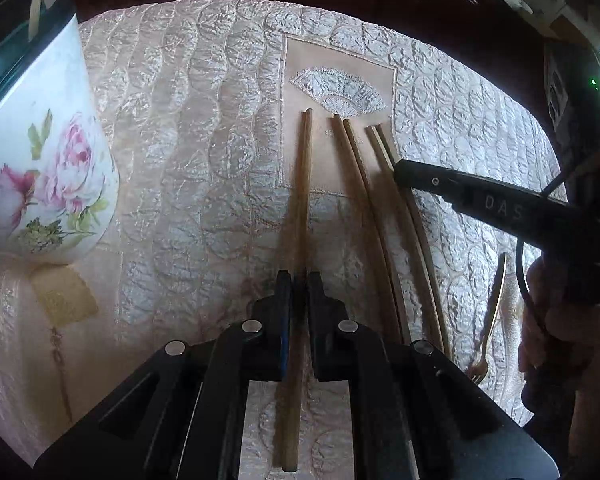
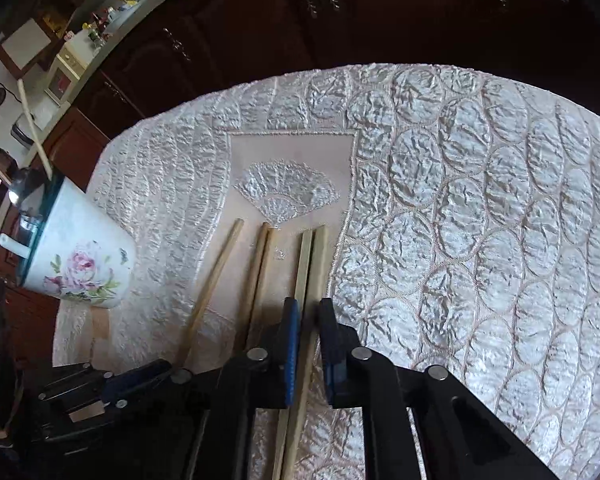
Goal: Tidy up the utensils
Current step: 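Grasp a wooden chopstick with the left tool while the right tool grasps another chopstick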
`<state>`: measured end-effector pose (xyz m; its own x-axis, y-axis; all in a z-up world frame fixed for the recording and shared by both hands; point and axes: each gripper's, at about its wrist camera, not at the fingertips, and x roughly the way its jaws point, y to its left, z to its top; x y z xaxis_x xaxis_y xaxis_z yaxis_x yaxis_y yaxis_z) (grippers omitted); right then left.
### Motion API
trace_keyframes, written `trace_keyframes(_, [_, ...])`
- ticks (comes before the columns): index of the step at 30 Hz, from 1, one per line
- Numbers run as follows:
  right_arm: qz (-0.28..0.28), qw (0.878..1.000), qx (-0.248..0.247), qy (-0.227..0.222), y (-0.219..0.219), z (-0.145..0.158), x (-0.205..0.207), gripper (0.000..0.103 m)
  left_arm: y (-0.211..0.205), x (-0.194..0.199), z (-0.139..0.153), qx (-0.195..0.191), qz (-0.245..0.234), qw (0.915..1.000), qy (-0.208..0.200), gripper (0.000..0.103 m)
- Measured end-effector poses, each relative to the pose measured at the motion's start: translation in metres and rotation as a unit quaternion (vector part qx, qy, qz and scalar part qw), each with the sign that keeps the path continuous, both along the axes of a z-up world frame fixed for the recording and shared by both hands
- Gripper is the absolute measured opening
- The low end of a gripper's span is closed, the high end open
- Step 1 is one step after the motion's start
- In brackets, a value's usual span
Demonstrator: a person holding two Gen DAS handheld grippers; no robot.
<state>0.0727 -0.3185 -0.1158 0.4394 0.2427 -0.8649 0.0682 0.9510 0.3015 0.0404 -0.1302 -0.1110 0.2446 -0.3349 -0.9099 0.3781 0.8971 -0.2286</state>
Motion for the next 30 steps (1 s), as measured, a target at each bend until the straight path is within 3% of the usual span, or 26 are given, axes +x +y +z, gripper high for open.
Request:
trace_keyframes(2, [-0.015, 1.000, 0.001, -0.004, -0.006, 0.001, -0.003, 0.006, 0.008, -0.003, 0.001, -0.014, -0.001, 0.9999, 0.010, 0.006])
trace_keyframes(6, [-0.033, 0.999, -0.004, 0.008, -0.027, -0.003, -0.024, 0.006, 0.009, -0.007, 0.006, -0.006, -0.014, 0.9999, -0.003, 0.006])
trace_keyframes(9, [-0.042, 0.999, -0.003, 0.016, -0.038, -0.004, -0.033, 0.006, 0.001, 0.003, 0.010, 0.004, -0.011, 0.9998, -0.015, 0.014])
trace_keyframes(10, [-0.042, 0.999, 0.000, 0.019, -0.041, -0.004, -0.033, 0.008, -0.002, 0.008, 0.011, 0.004, -0.007, 0.9998, -0.017, 0.022])
trace_keyframes(11, [-0.044, 0.999, 0.004, 0.023, -0.045, -0.005, -0.032, 0.010, -0.004, 0.013, 0.012, 0.004, -0.003, 0.9998, -0.022, 0.024])
trace_keyframes(13, [-0.048, 0.998, 0.012, 0.026, -0.058, -0.003, -0.033, 0.024, -0.013, 0.021, 0.013, 0.010, 0.001, 0.9995, -0.030, 0.027])
trace_keyframes(15, [-0.048, 0.999, 0.015, 0.019, -0.062, 0.002, -0.035, 0.027, -0.024, 0.029, 0.013, 0.023, 0.006, 0.9989, -0.042, 0.031])
trace_keyframes(26, [-0.053, 0.998, 0.017, 0.024, -0.068, -0.004, -0.011, 0.027, -0.062, 0.074, -0.004, 0.065, 0.034, 0.9959, -0.054, 0.031])
trace_keyframes(27, [-0.050, 0.998, 0.014, 0.022, -0.066, -0.004, -0.009, 0.023, -0.063, 0.077, -0.005, 0.065, 0.033, 0.9957, -0.056, 0.031])
trace_keyframes(28, [-0.046, 0.999, 0.008, 0.018, -0.064, -0.004, -0.009, 0.011, -0.065, 0.080, -0.006, 0.066, 0.029, 0.9956, -0.060, 0.028])
trace_keyframes(29, [-0.041, 0.999, 0.001, 0.015, -0.062, -0.004, -0.008, 0.008, -0.070, 0.082, -0.007, 0.064, 0.024, 0.9958, -0.061, 0.022])
trace_keyframes(30, [-0.035, 0.999, -0.002, 0.012, -0.061, -0.004, -0.009, 0.008, -0.072, 0.084, -0.006, 0.061, 0.019, 0.9961, -0.061, 0.004])
